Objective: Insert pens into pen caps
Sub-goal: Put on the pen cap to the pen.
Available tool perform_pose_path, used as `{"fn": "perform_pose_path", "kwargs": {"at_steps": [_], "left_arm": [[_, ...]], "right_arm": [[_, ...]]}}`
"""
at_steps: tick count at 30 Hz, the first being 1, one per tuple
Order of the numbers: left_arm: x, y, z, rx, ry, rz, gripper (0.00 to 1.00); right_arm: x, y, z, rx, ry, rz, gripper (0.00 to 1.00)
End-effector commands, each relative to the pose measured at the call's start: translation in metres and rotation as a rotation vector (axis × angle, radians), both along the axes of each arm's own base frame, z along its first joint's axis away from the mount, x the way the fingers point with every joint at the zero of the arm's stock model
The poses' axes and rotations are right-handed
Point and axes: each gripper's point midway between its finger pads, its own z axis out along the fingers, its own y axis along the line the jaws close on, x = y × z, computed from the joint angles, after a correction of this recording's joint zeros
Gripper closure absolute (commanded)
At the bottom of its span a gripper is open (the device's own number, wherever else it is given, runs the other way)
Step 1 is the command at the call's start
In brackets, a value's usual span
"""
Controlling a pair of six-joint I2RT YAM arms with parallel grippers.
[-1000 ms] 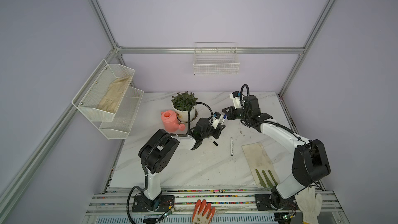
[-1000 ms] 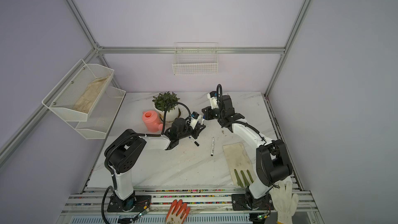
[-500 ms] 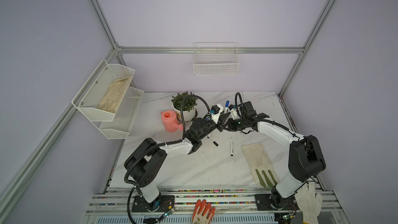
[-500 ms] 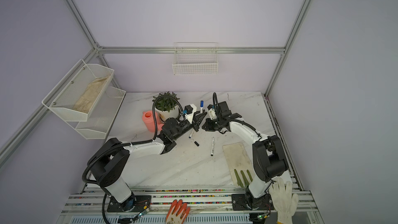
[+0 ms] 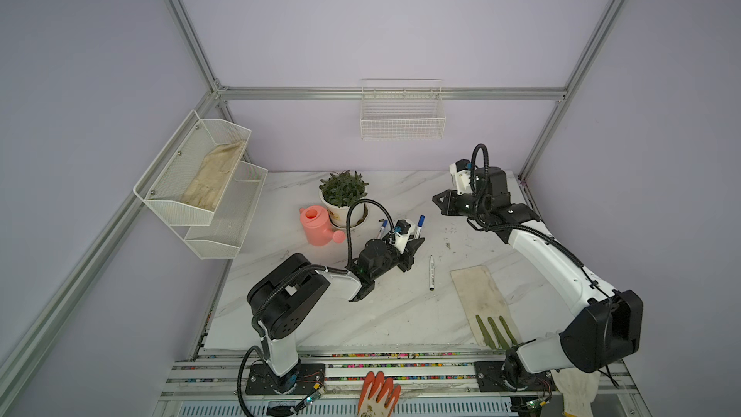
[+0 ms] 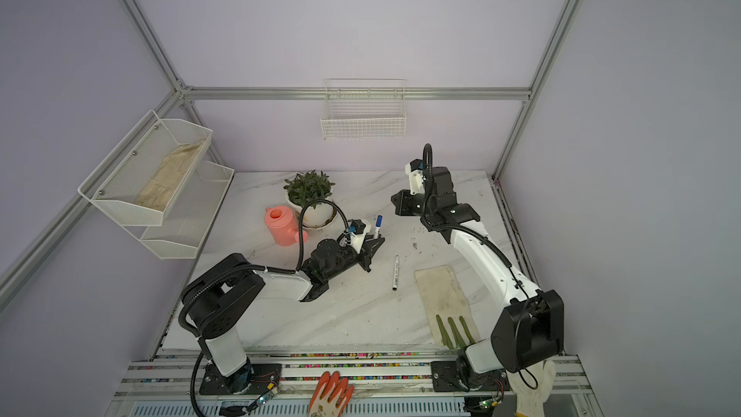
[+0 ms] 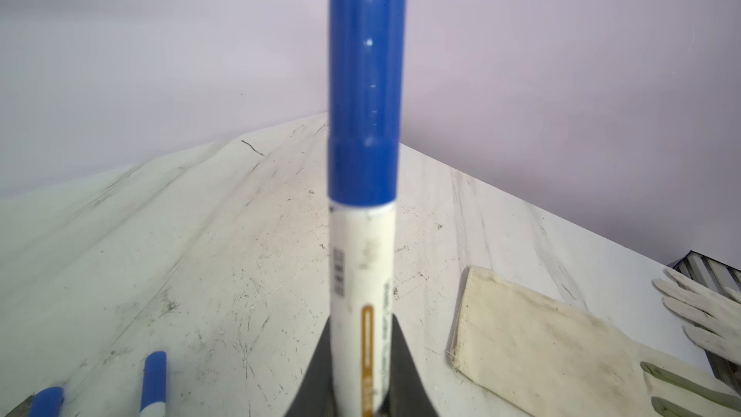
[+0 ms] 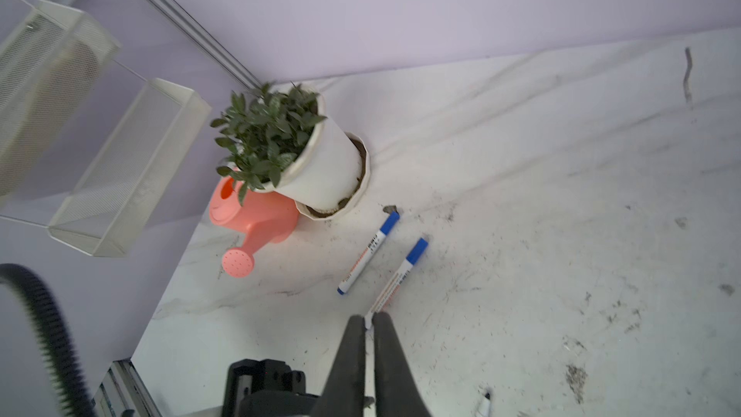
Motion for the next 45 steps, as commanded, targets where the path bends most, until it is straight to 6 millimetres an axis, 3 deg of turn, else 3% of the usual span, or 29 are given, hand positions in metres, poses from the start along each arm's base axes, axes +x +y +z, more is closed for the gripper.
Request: {"fn": "perform_pose_path", "kwargs": {"at_steps": [1, 4, 6, 12, 14, 21, 26, 30, 36, 45], "left_arm": [[-0.001, 0.006, 0.000, -0.046, -0.006, 0.027, 1.00], [0.002, 0.005, -0.001, -0.046, -0.003, 0.031, 1.00], [0.002, 0.005, 0.000, -0.046, -0.006, 0.033, 1.00], [0.010, 0.003, 0.012, -0.051, -0.042, 0.040, 1.00], [0.013, 0.002, 0.018, -0.056, -0.055, 0.040, 1.00], [0.012, 0.000, 0.017, -0.051, -0.053, 0.022, 1.00], [0.011, 0.001, 0.007, -0.043, -0.026, 0.022, 1.00], [0.010, 0.004, 0.000, -0.037, -0.011, 0.029, 1.00], [0.009, 0.006, 0.003, -0.046, -0.011, 0.038, 1.00], [0.010, 0.006, 0.006, -0.045, -0.016, 0.039, 1.00]], "right_arm": [[-0.004, 0.016, 0.018, 0.075, -0.036, 0.069, 0.90], [-0.009, 0.020, 0.024, 0.085, -0.051, 0.084, 0.90], [-0.012, 0.024, 0.016, 0.082, -0.026, 0.101, 0.90], [-0.046, 0.053, -0.055, -0.009, 0.136, 0.207, 0.93], [-0.051, 0.053, -0.064, -0.015, 0.151, 0.209, 0.92], [-0.044, 0.049, -0.059, -0.027, 0.130, 0.177, 0.84], [-0.036, 0.053, -0.018, 0.007, 0.018, 0.182, 0.82], [-0.030, 0.051, -0.003, 0.001, -0.023, 0.155, 0.79], [-0.015, 0.044, -0.034, -0.071, 0.031, 0.089, 0.59], [-0.017, 0.049, -0.062, -0.096, 0.088, 0.126, 0.58]]}}
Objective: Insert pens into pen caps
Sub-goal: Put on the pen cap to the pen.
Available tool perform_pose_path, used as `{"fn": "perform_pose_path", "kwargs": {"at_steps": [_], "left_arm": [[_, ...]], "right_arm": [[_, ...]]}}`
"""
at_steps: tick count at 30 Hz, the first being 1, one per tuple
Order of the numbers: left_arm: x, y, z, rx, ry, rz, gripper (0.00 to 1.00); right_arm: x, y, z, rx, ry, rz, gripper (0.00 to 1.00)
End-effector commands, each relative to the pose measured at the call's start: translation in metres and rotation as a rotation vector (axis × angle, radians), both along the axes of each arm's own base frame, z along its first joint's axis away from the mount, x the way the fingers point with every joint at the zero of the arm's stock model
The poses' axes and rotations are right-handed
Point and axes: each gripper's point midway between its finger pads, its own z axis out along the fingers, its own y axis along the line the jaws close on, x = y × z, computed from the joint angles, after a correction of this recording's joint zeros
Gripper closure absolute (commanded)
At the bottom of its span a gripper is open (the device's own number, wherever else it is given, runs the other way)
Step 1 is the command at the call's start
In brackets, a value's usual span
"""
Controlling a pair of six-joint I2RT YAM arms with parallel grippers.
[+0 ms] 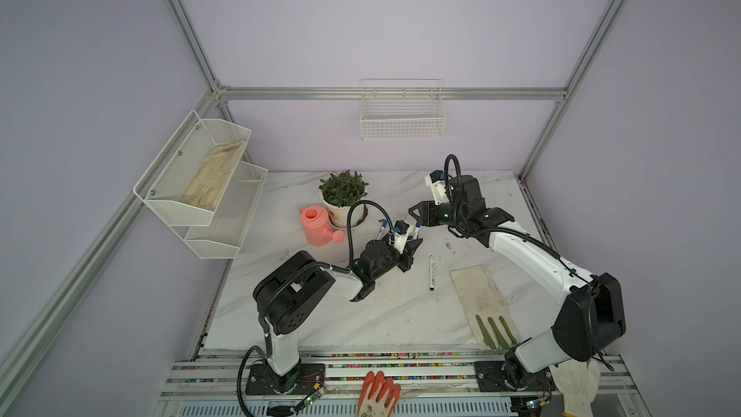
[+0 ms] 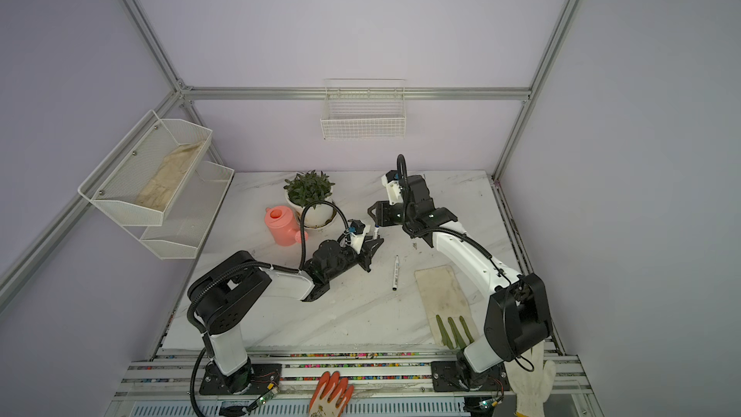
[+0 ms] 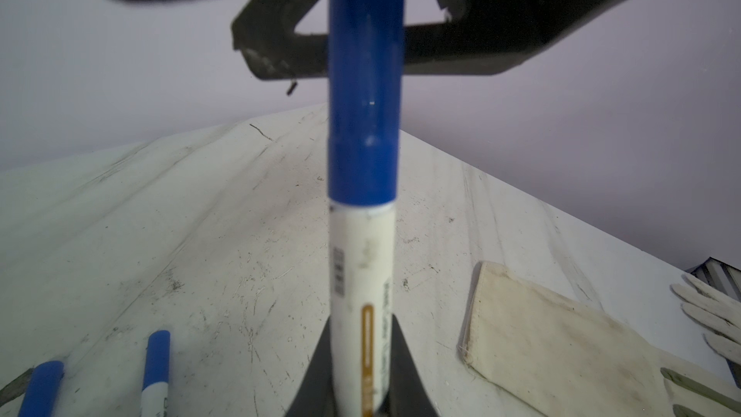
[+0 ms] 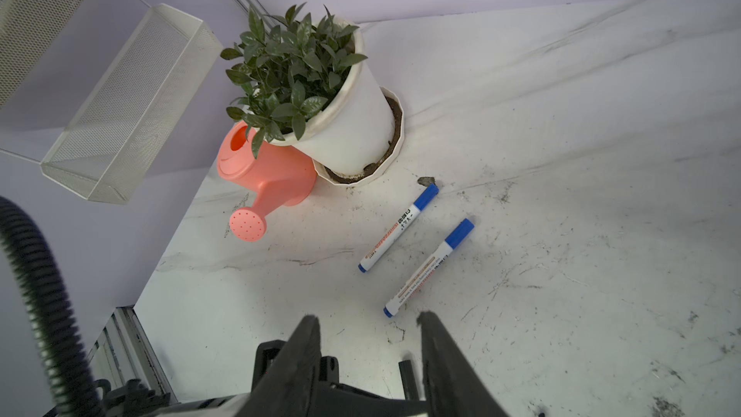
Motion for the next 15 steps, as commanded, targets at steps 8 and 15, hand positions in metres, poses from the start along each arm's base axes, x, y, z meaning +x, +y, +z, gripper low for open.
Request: {"fn": "perform_pose_path", "kwargs": {"at_steps": [8, 15], "left_arm": [[0.004, 0.001, 0.028, -0.064, -0.057, 0.008, 1.00], [0.018, 0.010, 0.100, -0.193, -0.188, 0.063, 1.00]], "right_arm": [[-0.010, -0.003, -0.021, -0.022, 0.047, 0.017, 0.85], [-0.033, 0.006, -0.074, -0.014, 0.243, 0.088, 1.00]]}}
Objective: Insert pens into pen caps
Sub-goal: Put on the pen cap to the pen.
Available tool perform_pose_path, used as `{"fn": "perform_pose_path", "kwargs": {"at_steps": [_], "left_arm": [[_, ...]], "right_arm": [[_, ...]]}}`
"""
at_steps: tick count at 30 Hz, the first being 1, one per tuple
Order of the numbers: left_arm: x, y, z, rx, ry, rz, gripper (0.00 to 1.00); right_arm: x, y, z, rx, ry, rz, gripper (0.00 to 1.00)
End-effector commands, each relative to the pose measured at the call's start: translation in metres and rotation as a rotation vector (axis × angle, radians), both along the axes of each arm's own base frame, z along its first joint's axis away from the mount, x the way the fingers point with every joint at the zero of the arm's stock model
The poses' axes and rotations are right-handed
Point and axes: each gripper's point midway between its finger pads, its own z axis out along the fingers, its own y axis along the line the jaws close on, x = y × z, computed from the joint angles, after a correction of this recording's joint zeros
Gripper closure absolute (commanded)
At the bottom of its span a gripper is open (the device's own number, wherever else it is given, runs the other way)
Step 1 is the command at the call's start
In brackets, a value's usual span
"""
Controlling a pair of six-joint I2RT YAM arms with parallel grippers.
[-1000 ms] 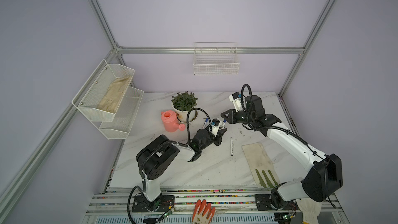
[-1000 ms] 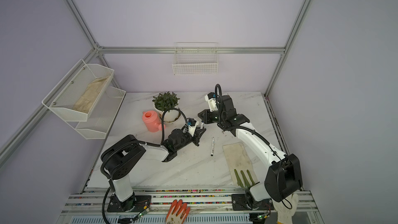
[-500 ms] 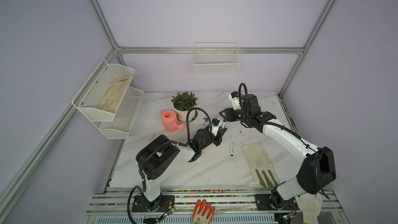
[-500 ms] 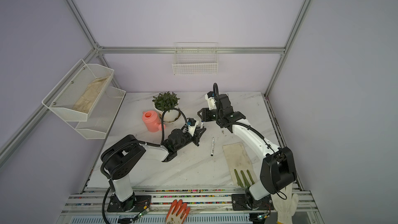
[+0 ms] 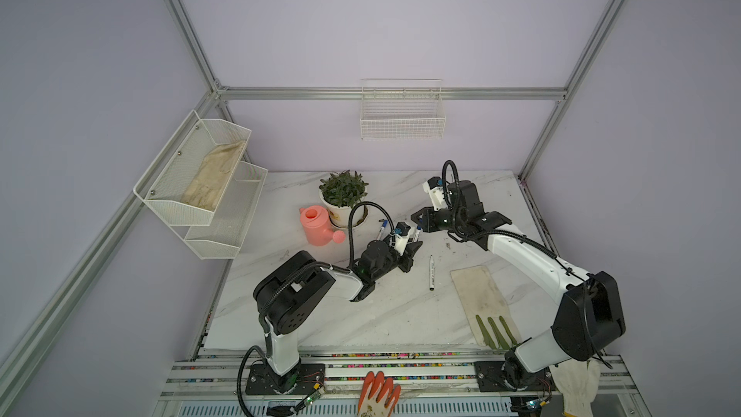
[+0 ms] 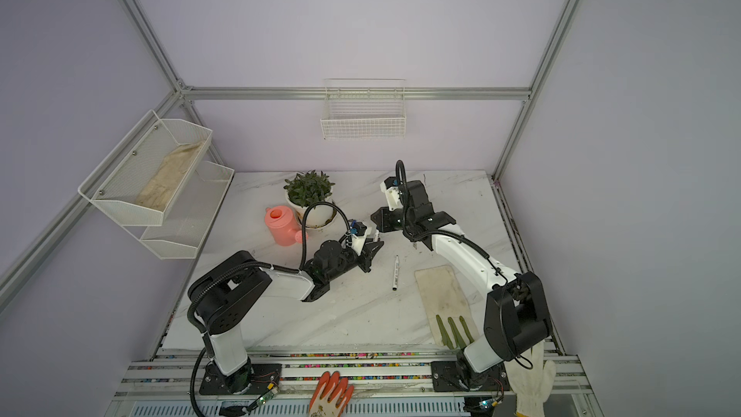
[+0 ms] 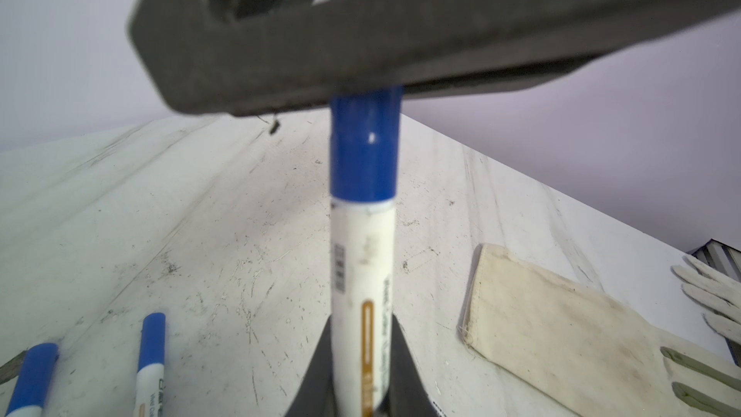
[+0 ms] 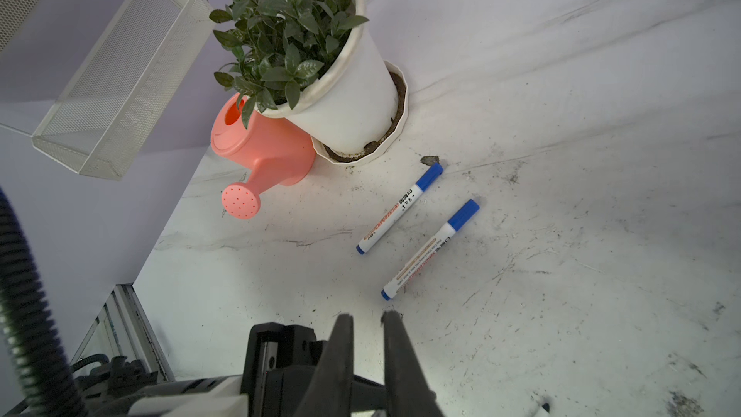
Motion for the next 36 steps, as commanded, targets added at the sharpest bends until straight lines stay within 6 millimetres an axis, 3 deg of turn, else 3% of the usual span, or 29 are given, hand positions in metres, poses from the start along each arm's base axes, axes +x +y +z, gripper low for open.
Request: {"fn": "perform_pose_path", "kwargs": {"at_steps": [1, 6, 9, 12, 16, 21, 31, 36], "left_arm": [[0.023, 0.013, 0.127, -0.246, -0.256, 0.084, 1.00], [0.040, 0.038, 0.218, -0.317, -0.497, 0.234, 1.00], [0.039, 0.054, 0.264, -0.389, -0.599, 0.285, 1.00], [0.038, 0.076, 0.297, -0.599, -0.553, 0.186, 1.00], [0.037, 0.107, 0.326, -0.881, -0.476, -0.005, 1.00], [0.036, 0.125, 0.353, -0.941, -0.531, -0.068, 1.00], [0.052, 0.171, 0.397, -0.789, -0.791, 0.355, 1.00], [0.040, 0.182, 0.413, -0.731, -0.910, 0.499, 1.00]], "right_arm": [[-0.027, 0.001, -0.064, -0.051, 0.237, 0.053, 1.00], [-0.043, -0.008, -0.118, -0.186, 0.400, 0.079, 1.00], [-0.046, -0.007, -0.126, -0.187, 0.427, 0.088, 1.00], [-0.046, -0.004, -0.122, -0.156, 0.433, 0.109, 1.00], [-0.049, 0.005, -0.107, -0.080, 0.435, 0.166, 1.00], [-0.060, 0.011, -0.096, -0.025, 0.453, 0.214, 1.00], [-0.086, -0.005, -0.124, -0.167, 0.510, 0.190, 1.00], [-0.092, -0.012, -0.139, -0.218, 0.537, 0.172, 1.00]]}}
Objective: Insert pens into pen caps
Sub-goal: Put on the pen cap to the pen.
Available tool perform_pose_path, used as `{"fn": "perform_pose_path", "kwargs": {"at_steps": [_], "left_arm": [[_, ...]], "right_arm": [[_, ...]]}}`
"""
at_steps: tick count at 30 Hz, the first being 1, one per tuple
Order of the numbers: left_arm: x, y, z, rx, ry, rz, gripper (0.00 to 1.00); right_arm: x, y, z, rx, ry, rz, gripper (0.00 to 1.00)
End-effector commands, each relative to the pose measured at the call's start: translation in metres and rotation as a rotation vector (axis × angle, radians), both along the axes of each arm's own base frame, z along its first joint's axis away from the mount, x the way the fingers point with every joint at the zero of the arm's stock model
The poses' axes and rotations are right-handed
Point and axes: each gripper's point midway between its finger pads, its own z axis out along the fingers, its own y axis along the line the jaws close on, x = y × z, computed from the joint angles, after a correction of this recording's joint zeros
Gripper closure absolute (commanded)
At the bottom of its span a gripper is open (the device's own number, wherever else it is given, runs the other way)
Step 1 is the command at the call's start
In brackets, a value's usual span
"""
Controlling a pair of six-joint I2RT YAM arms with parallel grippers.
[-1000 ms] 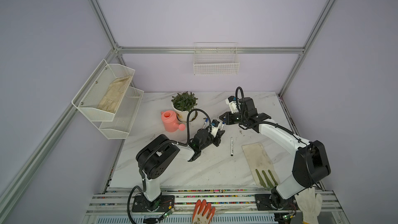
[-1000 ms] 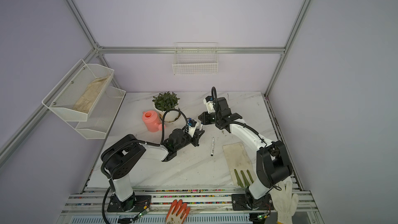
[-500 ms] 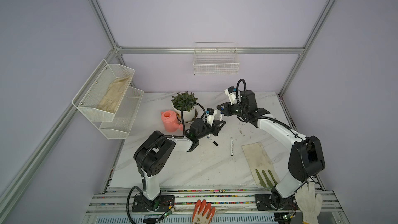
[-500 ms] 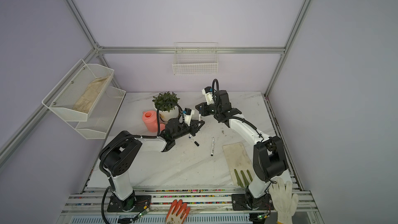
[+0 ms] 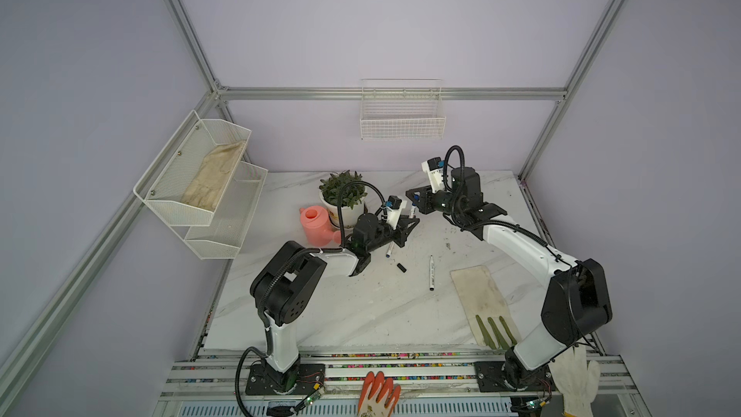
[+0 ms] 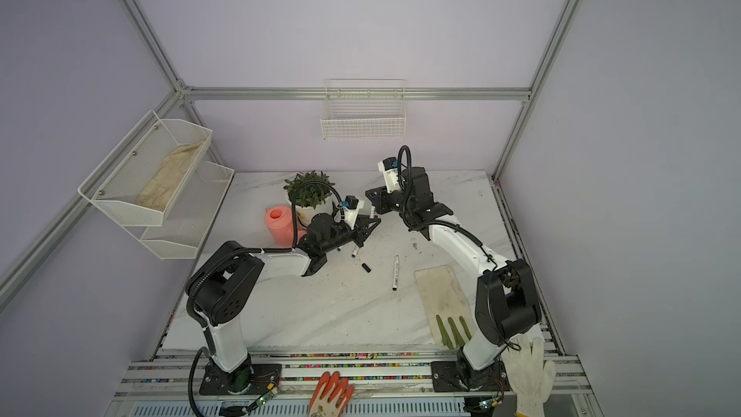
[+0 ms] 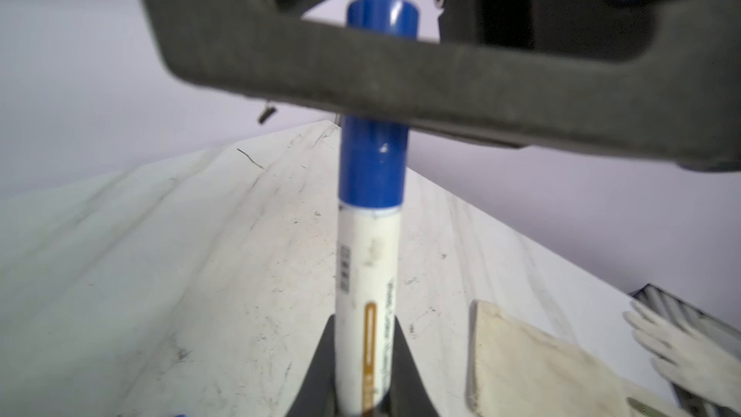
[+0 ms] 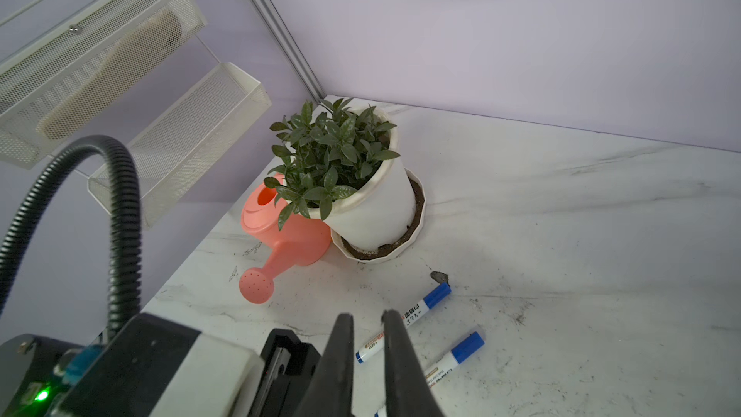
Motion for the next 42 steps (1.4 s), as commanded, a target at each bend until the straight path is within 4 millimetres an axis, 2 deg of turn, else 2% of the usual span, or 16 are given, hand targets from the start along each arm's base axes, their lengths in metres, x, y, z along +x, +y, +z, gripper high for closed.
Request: {"fn": "perform_pose_path", "kwargs": {"at_steps": [1, 5, 6, 9, 15, 22, 25, 27, 29, 30, 33, 38, 42], "left_arm": [[-0.026, 0.161, 0.361, -0.678, -0.859, 0.555, 1.00], [-0.042, 0.134, 0.366, -0.601, -0.943, 0.525, 1.00], [-0.041, 0.136, 0.367, -0.642, -0.913, 0.510, 1.00], [-0.030, 0.153, 0.365, -0.864, -0.735, 0.458, 1.00], [-0.024, 0.181, 0.378, -1.017, -0.667, 0.429, 1.00], [-0.044, 0.210, 0.413, -0.976, -0.838, 0.562, 1.00], [-0.051, 0.199, 0.415, -0.819, -0.940, 0.587, 1.00], [-0.045, 0.183, 0.399, -0.731, -0.907, 0.561, 1.00], [-0.029, 0.170, 0.369, -0.672, -0.779, 0.546, 1.00], [-0.017, 0.164, 0.346, -0.642, -0.694, 0.544, 1.00], [-0.002, 0.159, 0.280, -0.662, -0.479, 0.528, 1.00], [-0.002, 0.122, 0.176, -0.474, -0.248, 0.516, 1.00], [-0.008, 0.097, 0.103, -0.311, -0.078, 0.514, 1.00]], "right_arm": [[-0.138, -0.026, -0.175, -0.309, 0.752, 0.125, 1.00], [-0.139, -0.030, -0.188, -0.348, 0.775, 0.117, 1.00], [-0.137, -0.030, -0.188, -0.359, 0.766, 0.113, 1.00], [-0.137, -0.036, -0.196, -0.463, 0.736, 0.093, 1.00], [-0.142, -0.047, -0.211, -0.549, 0.731, 0.056, 1.00], [-0.146, -0.058, -0.222, -0.668, 0.706, 0.028, 1.00], [-0.146, -0.050, -0.216, -0.632, 0.701, 0.058, 1.00], [-0.140, -0.038, -0.203, -0.560, 0.683, 0.081, 1.00], [-0.132, -0.027, -0.185, -0.465, 0.661, 0.099, 1.00], [-0.129, -0.023, -0.179, -0.423, 0.657, 0.108, 1.00], [-0.121, -0.015, -0.163, -0.301, 0.662, 0.135, 1.00], [-0.104, -0.021, -0.154, -0.211, 0.679, 0.107, 1.00], [-0.087, -0.026, -0.140, -0.147, 0.646, 0.064, 1.00]]}}
